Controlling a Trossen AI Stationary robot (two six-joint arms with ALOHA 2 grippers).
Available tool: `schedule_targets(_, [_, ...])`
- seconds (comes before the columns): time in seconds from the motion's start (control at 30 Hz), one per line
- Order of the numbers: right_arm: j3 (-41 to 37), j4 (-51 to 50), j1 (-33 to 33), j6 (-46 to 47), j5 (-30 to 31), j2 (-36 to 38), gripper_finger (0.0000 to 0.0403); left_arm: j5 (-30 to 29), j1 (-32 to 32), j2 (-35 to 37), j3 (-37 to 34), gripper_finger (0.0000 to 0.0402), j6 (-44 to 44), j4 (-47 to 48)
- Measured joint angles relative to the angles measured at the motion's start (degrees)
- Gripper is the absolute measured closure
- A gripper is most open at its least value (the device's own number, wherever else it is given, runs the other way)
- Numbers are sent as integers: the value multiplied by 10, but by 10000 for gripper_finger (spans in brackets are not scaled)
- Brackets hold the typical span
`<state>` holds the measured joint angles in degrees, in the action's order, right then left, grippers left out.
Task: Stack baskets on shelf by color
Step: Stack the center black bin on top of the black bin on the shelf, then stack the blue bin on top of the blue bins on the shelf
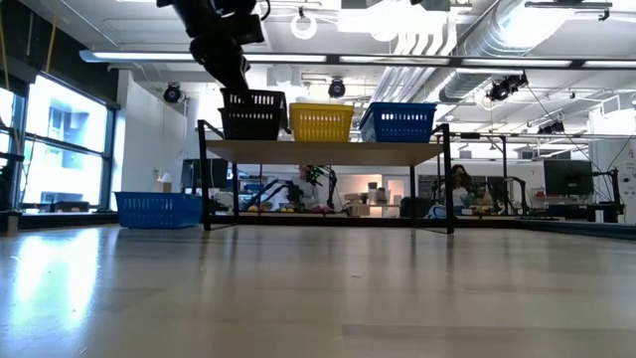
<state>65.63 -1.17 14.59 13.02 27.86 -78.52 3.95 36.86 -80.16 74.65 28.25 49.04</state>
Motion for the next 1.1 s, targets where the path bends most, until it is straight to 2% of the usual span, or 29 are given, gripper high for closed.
schedule_targets(0.27, [0,0,0,0,0,0,273,-8,0,0,0,332,-4,0])
schedule_targets(0.47, [0,-1,0,0,0,0,273,-78,0,0,0,277,-6,2])
schedule_targets(0.63, [0,-1,0,0,0,0,273,-80,-2,10,0,243,-6,8])
schedule_targets(0.83, [0,-2,0,9,-3,0,273,-81,-11,20,0,230,-9,10])
schedule_targets(1.1, [0,-12,0,52,-70,0,273,-70,-41,56,1,229,-42,75])
